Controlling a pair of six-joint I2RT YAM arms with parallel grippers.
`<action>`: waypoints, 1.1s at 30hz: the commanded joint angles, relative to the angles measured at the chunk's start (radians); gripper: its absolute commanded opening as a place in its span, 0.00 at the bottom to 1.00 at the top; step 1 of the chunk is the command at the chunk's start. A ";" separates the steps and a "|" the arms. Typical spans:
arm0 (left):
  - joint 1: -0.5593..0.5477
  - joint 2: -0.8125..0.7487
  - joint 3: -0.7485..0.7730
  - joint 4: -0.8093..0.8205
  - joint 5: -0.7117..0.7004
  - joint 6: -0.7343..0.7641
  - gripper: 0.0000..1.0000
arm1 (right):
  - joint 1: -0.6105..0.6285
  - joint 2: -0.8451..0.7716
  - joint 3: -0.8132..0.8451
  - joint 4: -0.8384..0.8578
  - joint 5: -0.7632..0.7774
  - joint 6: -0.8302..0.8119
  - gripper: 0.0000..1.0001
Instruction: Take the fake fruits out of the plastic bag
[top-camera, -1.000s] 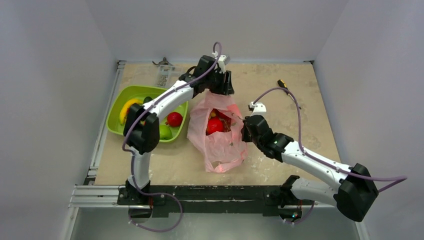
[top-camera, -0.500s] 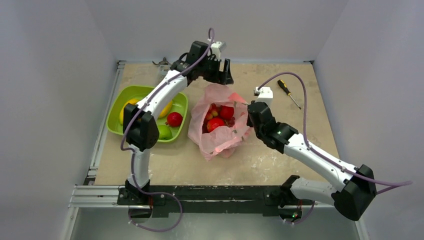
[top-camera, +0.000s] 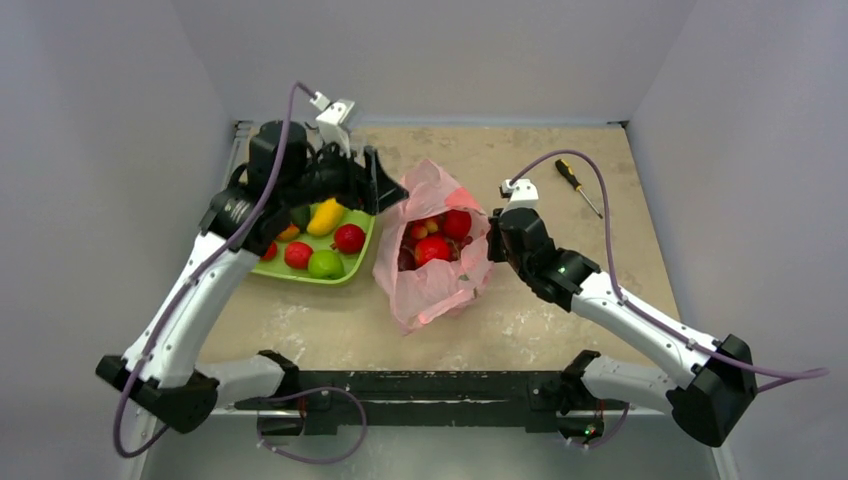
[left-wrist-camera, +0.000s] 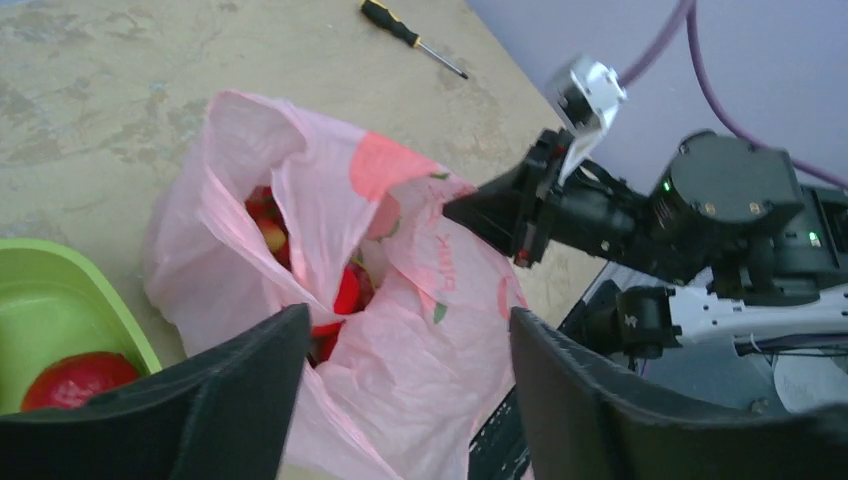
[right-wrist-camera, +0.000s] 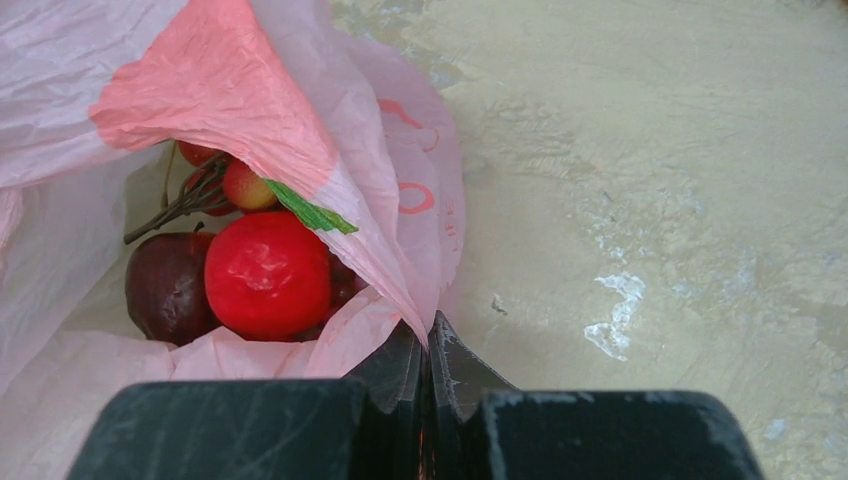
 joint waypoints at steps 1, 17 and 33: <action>-0.130 -0.103 -0.192 0.041 -0.149 -0.057 0.63 | 0.003 -0.027 -0.011 0.049 -0.068 0.023 0.00; -0.426 0.178 -0.287 0.163 -0.629 -0.146 0.38 | 0.007 -0.051 -0.107 0.086 -0.154 0.073 0.00; -0.417 0.457 -0.157 0.099 -0.731 -0.143 0.62 | 0.008 -0.032 -0.142 0.110 -0.161 0.060 0.00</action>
